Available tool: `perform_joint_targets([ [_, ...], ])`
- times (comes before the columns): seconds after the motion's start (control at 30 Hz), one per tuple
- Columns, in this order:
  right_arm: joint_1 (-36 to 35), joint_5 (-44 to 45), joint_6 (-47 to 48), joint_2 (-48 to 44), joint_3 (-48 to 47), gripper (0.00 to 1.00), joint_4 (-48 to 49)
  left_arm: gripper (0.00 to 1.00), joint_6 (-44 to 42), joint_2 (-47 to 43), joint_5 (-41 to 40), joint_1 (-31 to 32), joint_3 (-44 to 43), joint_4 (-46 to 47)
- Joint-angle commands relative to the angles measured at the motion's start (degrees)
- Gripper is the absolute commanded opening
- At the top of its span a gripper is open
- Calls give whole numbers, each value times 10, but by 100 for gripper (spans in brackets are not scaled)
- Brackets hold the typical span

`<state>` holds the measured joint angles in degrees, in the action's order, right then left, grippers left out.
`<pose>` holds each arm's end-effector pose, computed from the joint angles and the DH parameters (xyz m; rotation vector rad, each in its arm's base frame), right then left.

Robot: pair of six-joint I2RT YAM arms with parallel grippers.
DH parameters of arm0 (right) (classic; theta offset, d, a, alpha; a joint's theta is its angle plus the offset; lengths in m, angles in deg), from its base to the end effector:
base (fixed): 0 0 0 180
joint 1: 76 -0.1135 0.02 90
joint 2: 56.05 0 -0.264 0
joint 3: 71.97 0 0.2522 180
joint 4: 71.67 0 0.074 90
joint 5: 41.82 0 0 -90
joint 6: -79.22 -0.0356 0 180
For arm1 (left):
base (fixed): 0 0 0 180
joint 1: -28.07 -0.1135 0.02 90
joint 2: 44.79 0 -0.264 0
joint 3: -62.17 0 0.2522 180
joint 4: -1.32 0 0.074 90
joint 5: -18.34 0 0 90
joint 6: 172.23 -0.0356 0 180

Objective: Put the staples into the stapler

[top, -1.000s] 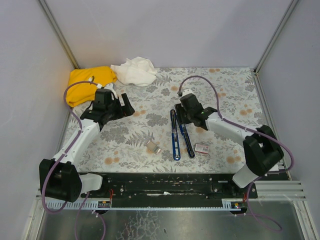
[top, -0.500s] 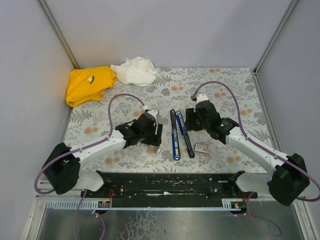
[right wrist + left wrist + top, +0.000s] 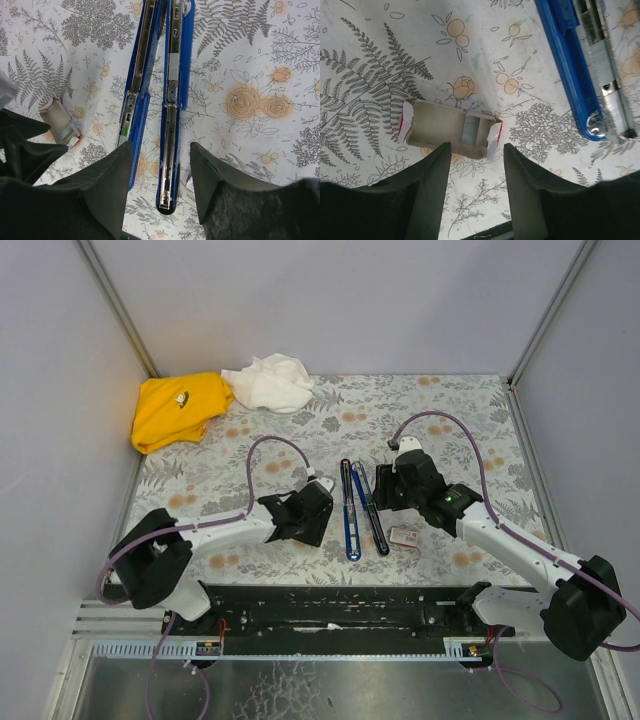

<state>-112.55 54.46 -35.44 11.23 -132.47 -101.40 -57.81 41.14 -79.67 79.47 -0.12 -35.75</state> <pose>0.2083 0.1496 0.2622 -0.1707 2.2379 0.4697 0.1821 -0.2202 0.1804 0.5690 2.5792 -0.2781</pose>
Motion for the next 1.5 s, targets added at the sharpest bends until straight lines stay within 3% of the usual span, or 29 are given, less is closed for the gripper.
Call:
perform_joint_targets([
  [0.0, 3, -9, -7, -12, -6, 56, 19, 44, -9, 29, -27, 5, -21, 1],
  [0.53, 3, 0, -6, -26, 3, 56, 8, 30, -2, 45, -35, 5, -20, 6],
  [1.1, 3, 6, -3, -26, -5, 56, 4, 29, -4, 57, -20, 11, -17, 2],
  [1.33, 3, 2, -5, -34, -14, 56, -3, 16, 1, 54, -20, 13, -15, 3],
  [1.47, 3, -13, -16, -44, -24, 56, -13, 15, 14, 24, -7, 13, -8, 8],
])
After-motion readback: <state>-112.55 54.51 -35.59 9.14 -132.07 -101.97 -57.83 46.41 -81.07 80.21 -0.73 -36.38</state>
